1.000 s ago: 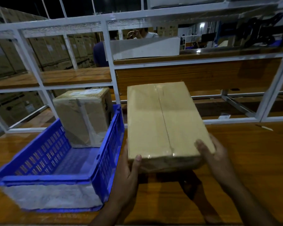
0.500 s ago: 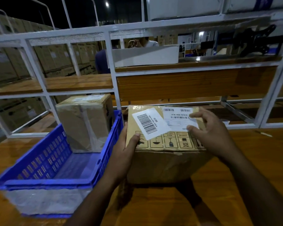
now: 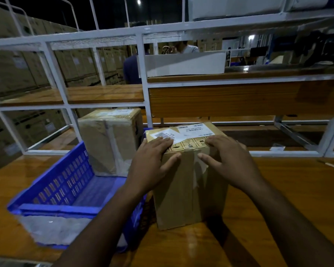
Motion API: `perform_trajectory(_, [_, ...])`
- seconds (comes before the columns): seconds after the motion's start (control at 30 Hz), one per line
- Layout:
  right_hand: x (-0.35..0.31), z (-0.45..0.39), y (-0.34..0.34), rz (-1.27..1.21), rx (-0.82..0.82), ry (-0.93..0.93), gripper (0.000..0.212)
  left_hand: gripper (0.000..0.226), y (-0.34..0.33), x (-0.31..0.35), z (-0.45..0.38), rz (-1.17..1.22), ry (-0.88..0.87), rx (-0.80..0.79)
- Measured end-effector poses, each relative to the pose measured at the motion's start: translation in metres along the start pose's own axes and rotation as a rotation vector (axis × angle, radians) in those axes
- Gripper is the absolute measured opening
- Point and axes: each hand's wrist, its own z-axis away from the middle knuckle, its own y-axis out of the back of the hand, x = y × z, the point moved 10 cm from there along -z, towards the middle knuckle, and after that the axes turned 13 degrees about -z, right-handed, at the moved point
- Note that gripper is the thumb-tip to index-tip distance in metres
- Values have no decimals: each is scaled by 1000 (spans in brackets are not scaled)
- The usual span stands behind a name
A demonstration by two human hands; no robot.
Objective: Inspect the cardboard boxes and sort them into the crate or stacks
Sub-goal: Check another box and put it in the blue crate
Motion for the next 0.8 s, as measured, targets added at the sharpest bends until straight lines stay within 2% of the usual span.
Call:
perform_trajectory(0.1, [0, -5, -13, 34, -26, 16, 66, 79, -4, 1, 0, -66, -39, 4])
perform_trajectory(0.23, [5, -3, -16, -4, 92, 28, 57, 68, -4, 1, 4, -36, -27, 46])
perform_trajectory(0.33, [7, -6, -15, -9, 115, 43, 56, 63, -2, -1, 4, -1, -19, 72])
perform_trajectory(0.4, [8, -6, -14, -27, 119, 53, 56, 60, 0, -3, 2, 83, 10, 82])
perform_trajectory(0.47, [10, -2, -17, -22, 106, 62, 59, 54, 3, -9, 1, 294, 63, 81])
perform_trajectory(0.57, [14, 12, -25, 3, 127, 75, 72, 52, -1, -35, 1, 635, 238, 73])
perform_trajectory(0.7, [16, 39, -36, -131, 215, 26, 89, 46, -13, -86, -3, 855, 571, 192])
perform_trajectory(0.8, [14, 62, -42, -311, 319, -15, 81, 57, -52, -102, -13, 961, 698, 51])
